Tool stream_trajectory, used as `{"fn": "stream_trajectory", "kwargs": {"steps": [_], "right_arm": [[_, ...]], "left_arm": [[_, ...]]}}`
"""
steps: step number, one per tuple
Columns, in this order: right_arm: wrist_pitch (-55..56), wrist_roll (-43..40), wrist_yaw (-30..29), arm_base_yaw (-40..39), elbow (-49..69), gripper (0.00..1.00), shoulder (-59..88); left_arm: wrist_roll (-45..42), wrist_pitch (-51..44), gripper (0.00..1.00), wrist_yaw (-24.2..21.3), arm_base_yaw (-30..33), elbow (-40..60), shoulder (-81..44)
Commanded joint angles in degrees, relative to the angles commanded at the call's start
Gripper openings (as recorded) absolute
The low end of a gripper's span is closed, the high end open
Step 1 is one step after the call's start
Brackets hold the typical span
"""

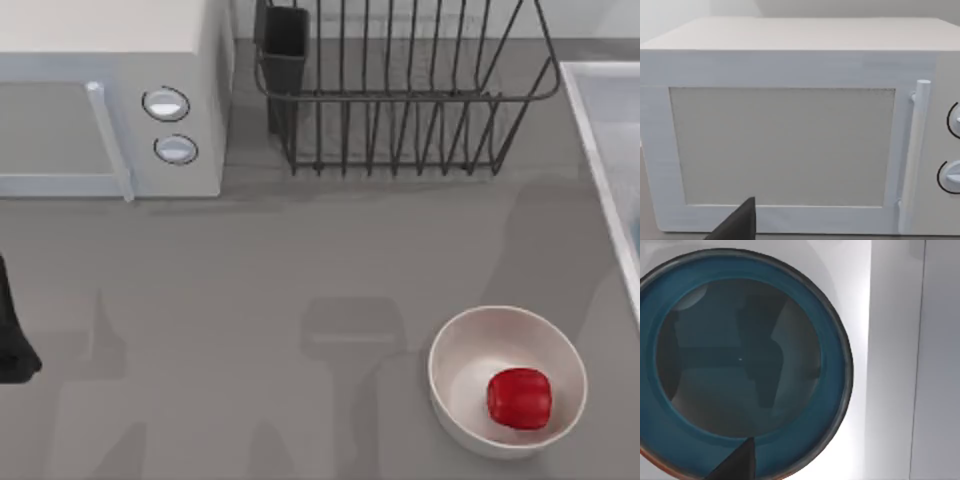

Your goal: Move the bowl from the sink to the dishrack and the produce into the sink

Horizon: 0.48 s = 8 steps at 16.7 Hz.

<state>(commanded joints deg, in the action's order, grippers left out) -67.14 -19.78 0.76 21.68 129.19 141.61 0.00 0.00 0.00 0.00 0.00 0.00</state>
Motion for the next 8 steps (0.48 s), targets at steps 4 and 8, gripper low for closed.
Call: {"fn": "stream_trajectory", "kwargs": {"steps": [4,8], "right_arm": [[-4.0,-0.7,0.8,0.5,4.6,1.0,5.0],[-4.5,-0.9,0.8,0.4,5.0,1.0,5.6]], "left_arm": [[0.0,0.0,1.0,0.0,0.0,0.0,0.0],[0.0,0.0,1.0,0.0,0.0,0.0,0.0]]}}
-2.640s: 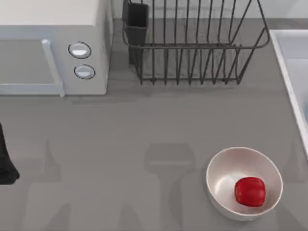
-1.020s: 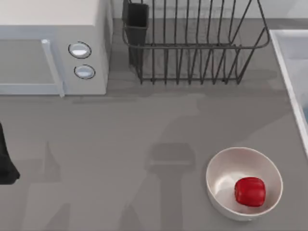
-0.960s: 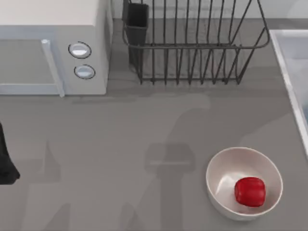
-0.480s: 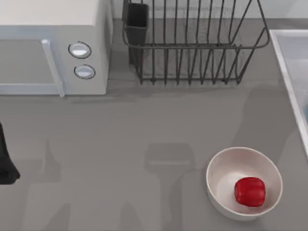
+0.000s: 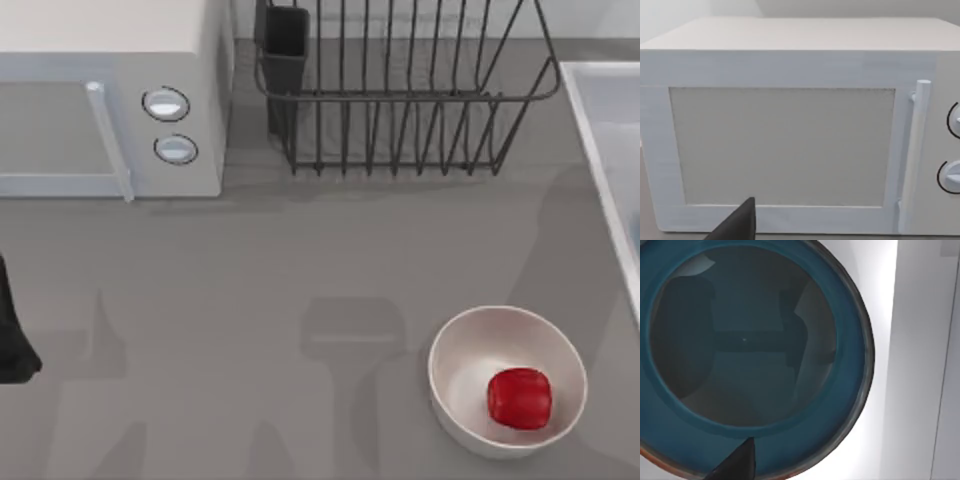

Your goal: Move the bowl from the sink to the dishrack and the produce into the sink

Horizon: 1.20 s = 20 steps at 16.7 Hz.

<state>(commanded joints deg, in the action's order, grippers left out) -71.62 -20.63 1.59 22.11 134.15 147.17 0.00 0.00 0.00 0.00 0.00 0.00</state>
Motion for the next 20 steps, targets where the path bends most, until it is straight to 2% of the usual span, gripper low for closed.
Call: {"fn": "stream_trajectory", "kwargs": {"steps": [4,11,16,20], "right_arm": [[1.1,0.1,0.0,-0.2,-0.7,1.0,0.5],[14.6,0.5,-0.1,-0.4,-7.0,1.0,7.4],[15.4,0.5,-0.2,-0.4,-7.5,1.0,7.9],[15.4,0.5,-0.2,-0.4,-7.5,0.7,7.9]], "left_arm": [[0.0,0.0,1.0,0.0,0.0,0.0,0.0],[0.0,0.0,1.0,0.0,0.0,0.0,0.0],[0.0,0.0,1.0,0.0,0.0,0.0,0.0],[0.0,0.0,1.0,0.0,0.0,0.0,0.0]]}}
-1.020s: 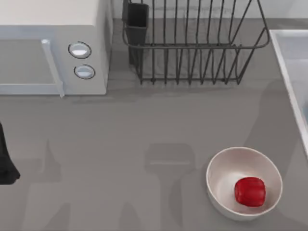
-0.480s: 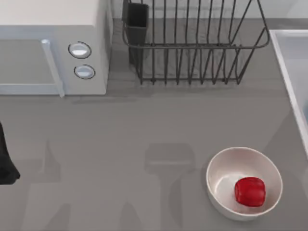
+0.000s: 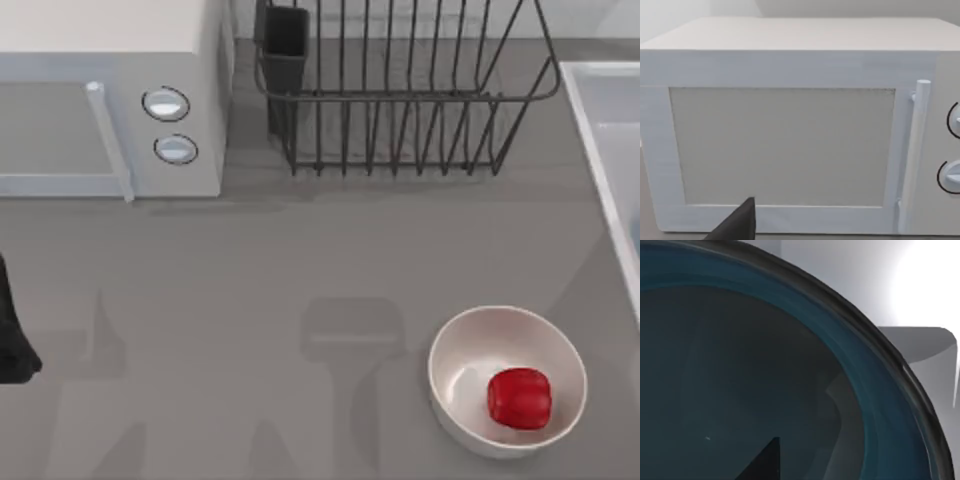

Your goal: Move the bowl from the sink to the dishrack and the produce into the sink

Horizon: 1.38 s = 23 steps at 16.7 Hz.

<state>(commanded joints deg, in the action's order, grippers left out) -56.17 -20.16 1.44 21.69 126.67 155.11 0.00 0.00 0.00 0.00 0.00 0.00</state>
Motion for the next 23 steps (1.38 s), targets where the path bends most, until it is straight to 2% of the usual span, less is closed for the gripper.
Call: {"fn": "stream_trajectory", "kwargs": {"steps": [9,19,23], "right_arm": [[0.0,0.0,0.0,0.0,0.0,0.02,0.0],[0.0,0.0,0.0,-0.1,-0.2,0.0,-0.4],[-3.4,-2.4,0.4,2.3,-3.4,0.0,-6.3]], "left_arm": [[0.0,0.0,1.0,0.0,0.0,0.0,0.0],[0.0,0.0,1.0,0.0,0.0,0.0,0.0],[0.0,0.0,1.0,0.0,0.0,0.0,0.0]]}}
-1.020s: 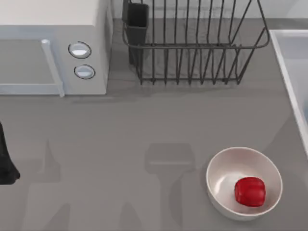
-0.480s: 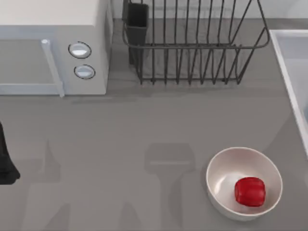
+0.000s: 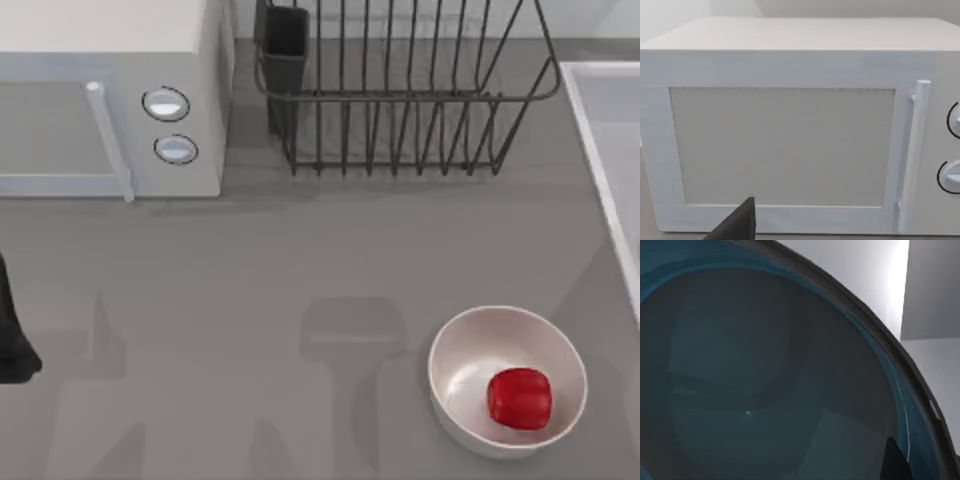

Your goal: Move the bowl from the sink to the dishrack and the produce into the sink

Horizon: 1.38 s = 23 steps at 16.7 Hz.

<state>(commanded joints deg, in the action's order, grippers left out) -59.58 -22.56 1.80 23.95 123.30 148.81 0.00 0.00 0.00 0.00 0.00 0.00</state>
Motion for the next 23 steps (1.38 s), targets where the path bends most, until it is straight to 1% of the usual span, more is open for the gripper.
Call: {"fn": "stream_trajectory", "kwargs": {"steps": [3,10,13,17,23], "right_arm": [[-5.6,-3.9,0.5,3.7,-5.0,0.0,-10.4],[-22.7,-15.4,1.5,14.8,-21.1,0.0,-44.5],[-28.5,-19.5,2.0,18.8,-26.6,0.0,-55.4],[-32.2,-22.3,2.4,21.5,-29.9,0.0,-61.5],[-31.5,-21.7,2.0,20.7,-29.6,0.0,-61.3]], "left_arm": [[0.0,0.0,1.0,0.0,0.0,0.0,0.0],[0.0,0.0,1.0,0.0,0.0,0.0,0.0],[0.0,0.0,1.0,0.0,0.0,0.0,0.0],[0.0,0.0,1.0,0.0,0.0,0.0,0.0],[0.0,0.0,1.0,0.0,0.0,0.0,0.0]]}}
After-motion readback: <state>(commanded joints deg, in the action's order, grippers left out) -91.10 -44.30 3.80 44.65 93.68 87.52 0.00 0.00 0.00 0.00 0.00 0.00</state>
